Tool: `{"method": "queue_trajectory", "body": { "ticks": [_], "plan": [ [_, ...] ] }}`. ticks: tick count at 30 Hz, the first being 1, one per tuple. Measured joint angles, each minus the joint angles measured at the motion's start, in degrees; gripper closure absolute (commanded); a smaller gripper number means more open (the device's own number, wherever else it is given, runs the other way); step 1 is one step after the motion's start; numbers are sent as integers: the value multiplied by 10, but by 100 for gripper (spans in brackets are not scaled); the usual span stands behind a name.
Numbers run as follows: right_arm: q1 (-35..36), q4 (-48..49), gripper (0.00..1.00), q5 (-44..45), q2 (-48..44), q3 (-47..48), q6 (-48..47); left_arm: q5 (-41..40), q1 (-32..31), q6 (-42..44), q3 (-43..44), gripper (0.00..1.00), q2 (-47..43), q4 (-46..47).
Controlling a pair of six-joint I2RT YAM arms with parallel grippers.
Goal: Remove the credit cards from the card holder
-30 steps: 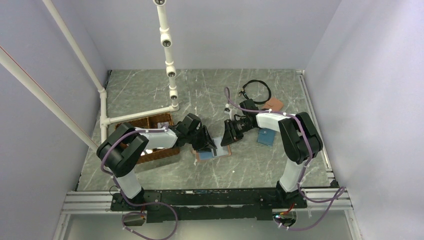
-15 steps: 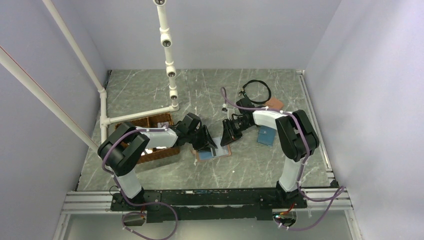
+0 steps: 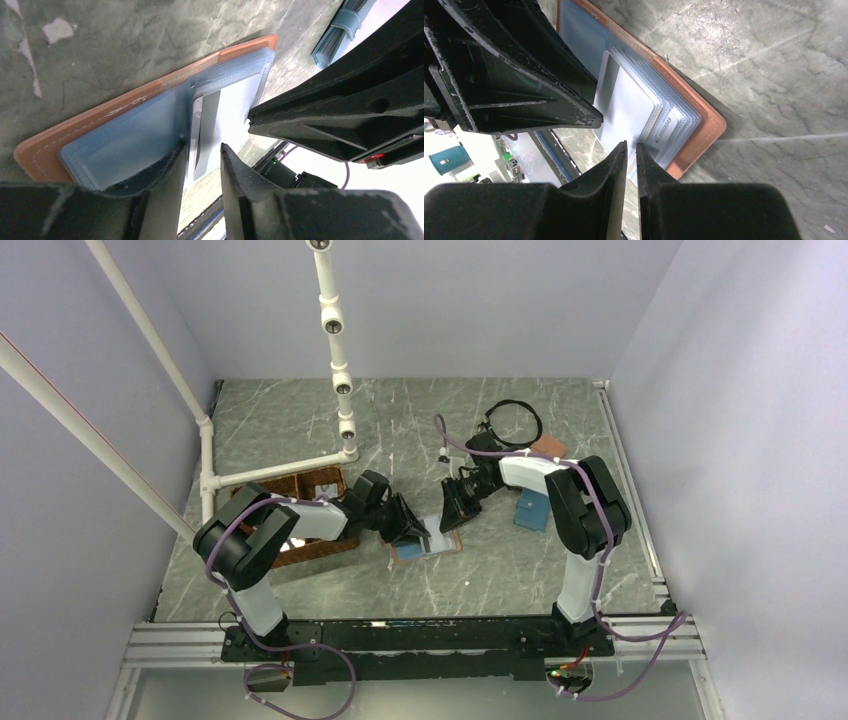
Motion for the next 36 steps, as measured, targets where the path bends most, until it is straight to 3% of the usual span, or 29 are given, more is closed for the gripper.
{"method": "queue_trajectory", "body": {
  "ticks": [3,6,36],
  "plan": [
    [2,-5,85,0,3,5,-1,0,1,-2,-1,75,0,-3],
    [4,-7,84,-1,5,7,-3,0,3,-3,-4,99,0,-7],
    [21,-3,80,-5,6,6,-3,-5,15,2,-65,100,-69,11]
  ]
}}
